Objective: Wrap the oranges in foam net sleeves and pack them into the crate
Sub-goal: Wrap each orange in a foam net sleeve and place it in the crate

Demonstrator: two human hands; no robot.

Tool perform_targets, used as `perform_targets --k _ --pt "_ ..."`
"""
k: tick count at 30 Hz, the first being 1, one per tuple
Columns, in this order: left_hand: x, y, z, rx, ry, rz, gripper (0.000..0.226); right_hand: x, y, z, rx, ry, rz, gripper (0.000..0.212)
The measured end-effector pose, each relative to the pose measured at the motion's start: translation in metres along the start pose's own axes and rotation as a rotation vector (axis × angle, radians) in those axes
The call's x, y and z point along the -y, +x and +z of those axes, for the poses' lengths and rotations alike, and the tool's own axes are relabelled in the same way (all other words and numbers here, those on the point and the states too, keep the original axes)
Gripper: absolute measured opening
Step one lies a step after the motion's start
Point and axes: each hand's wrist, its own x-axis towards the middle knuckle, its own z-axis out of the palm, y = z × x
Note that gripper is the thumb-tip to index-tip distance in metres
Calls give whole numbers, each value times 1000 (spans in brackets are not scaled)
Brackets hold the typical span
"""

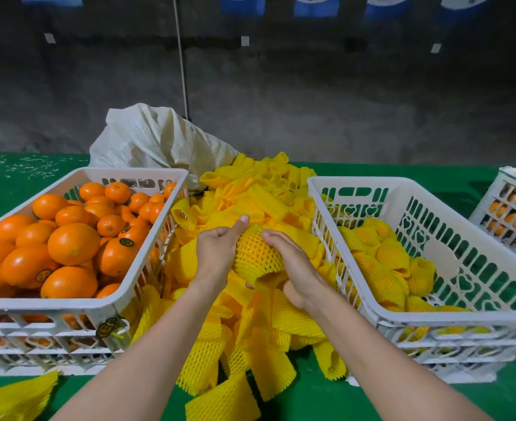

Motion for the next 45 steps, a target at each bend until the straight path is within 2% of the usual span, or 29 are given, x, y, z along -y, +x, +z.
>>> perform_targets --k 2,5,11,15,17,20,22,24,28,31,34,36,37,39,41,45 --pt "4 -3 0 -3 52 116 49 0 -2 -4 22 33 46 27" --pt "6 -6 2 -6 82 180 62 1 -8 -10 83 87 106 23" --pt "7 -4 12 29 152 203 65 2 -16 -20 139 146 205 51" --pt "0 -4 28 123 139 157 66 7 -23 -33 183 165 184 73" --pt "-1 -7 38 191 64 74 61 10 -23 -43 131 132 153 70" --pt "-5 -15 57 246 -38 -28 30 16 -19 -60 47 36 72 48" --pt "-6 -17 72 237 -68 -91 28 22 -18 -73 41 21 23 40" --pt "-4 -17 90 195 -103 -122 30 28 -15 -89 16 15 -17 47" --pt "3 -17 130 102 -133 -73 28 42 -2 -132 -17 116 -91 39" --pt "10 -18 159 201 -43 18 16 56 19 -173 -160 123 -110 36" --pt "18 -16 186 359 229 210 14 72 46 -211 -329 -14 -99 51" --pt "24 -11 201 454 538 383 20 79 62 -228 -373 -192 -90 44" --pt "28 -8 206 497 664 433 21 80 71 -235 -386 -284 -89 44" --pt "40 -4 209 544 822 479 22 77 94 -247 -449 -464 -87 58" --pt "52 -3 207 517 829 486 23 70 116 -253 -536 -659 -77 67" --pt "59 1 207 481 768 491 26 47 147 -261 -631 -920 -112 68"
